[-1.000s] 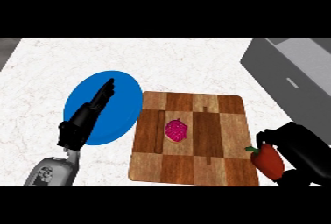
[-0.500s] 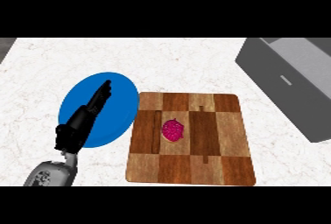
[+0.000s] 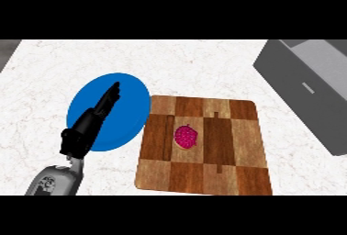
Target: Pick the bell pepper from the cutting board and place it in the cardboard box
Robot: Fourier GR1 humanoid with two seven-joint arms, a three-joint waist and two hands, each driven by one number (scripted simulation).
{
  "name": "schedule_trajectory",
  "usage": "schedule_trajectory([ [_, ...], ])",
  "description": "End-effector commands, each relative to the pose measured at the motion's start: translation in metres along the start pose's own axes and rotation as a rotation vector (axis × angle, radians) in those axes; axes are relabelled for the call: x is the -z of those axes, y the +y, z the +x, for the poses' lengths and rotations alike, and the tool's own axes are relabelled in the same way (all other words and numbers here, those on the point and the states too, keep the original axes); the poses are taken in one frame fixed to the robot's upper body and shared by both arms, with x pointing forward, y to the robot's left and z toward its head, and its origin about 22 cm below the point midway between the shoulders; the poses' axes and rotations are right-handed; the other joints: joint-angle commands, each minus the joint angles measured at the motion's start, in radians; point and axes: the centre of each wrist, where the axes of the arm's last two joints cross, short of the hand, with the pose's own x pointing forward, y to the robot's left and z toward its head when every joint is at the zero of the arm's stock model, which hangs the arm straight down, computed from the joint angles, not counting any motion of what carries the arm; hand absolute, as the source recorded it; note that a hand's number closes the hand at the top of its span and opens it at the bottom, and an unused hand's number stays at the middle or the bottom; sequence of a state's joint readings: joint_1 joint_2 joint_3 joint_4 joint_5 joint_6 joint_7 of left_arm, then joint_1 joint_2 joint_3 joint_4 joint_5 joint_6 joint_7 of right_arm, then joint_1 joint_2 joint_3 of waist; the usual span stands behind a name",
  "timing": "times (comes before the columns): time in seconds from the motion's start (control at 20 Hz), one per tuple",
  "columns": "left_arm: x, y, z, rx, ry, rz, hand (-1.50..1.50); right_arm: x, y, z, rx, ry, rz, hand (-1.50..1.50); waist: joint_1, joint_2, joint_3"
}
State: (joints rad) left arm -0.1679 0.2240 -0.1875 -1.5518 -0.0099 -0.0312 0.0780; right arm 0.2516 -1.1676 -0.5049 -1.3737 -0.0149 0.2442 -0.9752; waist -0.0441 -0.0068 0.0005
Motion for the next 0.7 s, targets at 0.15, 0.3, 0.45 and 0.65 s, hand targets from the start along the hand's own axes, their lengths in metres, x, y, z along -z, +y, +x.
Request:
schedule_trajectory([
  [0.15, 0.001, -0.006, 0.0, -0.004, -0.015, -0.059, 0.0, -0.02, -0.048, -0.013, 0.08, 0.031, -0.042, 1.5, 0.048, 0.008, 0.0],
  [0.3, -0.004, -0.001, -0.003, 0.014, -0.007, -0.048, 0.0, -0.005, -0.055, -0.009, 0.074, 0.046, -0.059, 1.5, 0.046, 0.007, -0.001],
  [0.45, 0.006, -0.018, 0.012, -0.001, -0.027, -0.062, 0.0, 0.023, -0.064, -0.007, 0.084, 0.071, -0.058, 1.5, 0.058, 0.009, -0.001],
  [0.65, 0.006, -0.013, 0.013, 0.006, -0.048, -0.068, 0.0, 0.025, -0.058, -0.022, 0.128, 0.089, -0.081, 1.5, 0.069, 0.011, 0.0],
])
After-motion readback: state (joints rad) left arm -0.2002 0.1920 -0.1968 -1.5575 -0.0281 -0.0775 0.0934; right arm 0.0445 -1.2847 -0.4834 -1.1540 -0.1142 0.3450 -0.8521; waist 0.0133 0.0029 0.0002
